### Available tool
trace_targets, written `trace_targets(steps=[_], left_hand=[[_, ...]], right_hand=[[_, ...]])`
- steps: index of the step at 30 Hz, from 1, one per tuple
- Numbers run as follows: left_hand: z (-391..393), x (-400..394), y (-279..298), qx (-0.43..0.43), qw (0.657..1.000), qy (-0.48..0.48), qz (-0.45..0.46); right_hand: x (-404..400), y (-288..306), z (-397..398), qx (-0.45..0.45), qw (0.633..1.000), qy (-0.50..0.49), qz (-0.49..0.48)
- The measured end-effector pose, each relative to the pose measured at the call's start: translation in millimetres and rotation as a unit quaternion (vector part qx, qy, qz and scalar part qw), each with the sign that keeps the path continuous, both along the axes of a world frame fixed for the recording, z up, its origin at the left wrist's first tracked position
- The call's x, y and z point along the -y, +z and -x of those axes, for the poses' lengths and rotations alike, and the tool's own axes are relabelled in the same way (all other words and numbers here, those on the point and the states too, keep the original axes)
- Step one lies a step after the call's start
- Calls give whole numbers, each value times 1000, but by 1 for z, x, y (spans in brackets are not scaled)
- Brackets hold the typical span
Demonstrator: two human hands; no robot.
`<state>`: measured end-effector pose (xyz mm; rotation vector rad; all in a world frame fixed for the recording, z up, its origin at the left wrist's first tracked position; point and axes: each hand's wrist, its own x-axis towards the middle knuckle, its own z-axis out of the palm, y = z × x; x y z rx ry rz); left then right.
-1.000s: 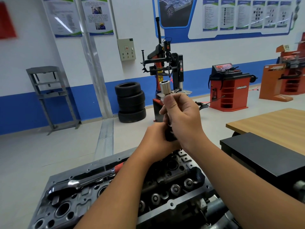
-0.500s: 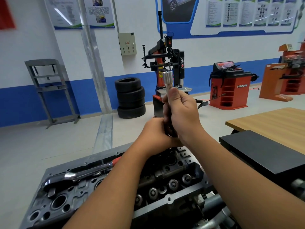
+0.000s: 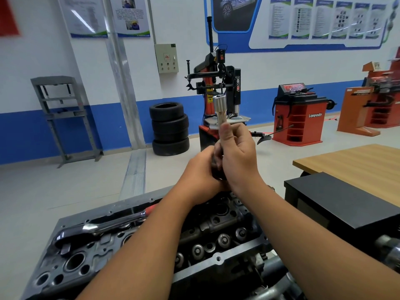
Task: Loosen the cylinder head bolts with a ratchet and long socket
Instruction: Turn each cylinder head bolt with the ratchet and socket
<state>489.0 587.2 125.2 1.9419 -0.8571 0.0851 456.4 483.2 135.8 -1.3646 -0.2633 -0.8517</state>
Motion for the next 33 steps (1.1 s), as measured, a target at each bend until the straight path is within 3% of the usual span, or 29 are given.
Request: trace_targets(steps=[3, 8, 14, 20, 26, 30, 33], left_hand=[[0, 2, -1, 17, 999, 28, -7], [3, 3, 1, 4, 1000, -29, 7], [3, 4, 0, 15, 999, 31, 13], [5, 3, 1, -35, 996, -70, 48], [4, 3, 1, 36, 998, 44, 31], [5, -1, 3, -33, 996, -63, 48], [5, 0, 3, -13, 997, -52, 50]], right_hand=[[-2, -5, 0, 1, 998, -56, 12], [-2, -5, -1, -12, 991, -131, -3], [0, -10, 3, 3, 989, -146, -8], [-2, -12, 2, -5, 975, -213, 62], [-4, -17, 4, -2, 980, -188, 70], [-4, -17, 2, -5, 973, -213, 84], [-3, -17, 2, -2, 975, -214, 61]])
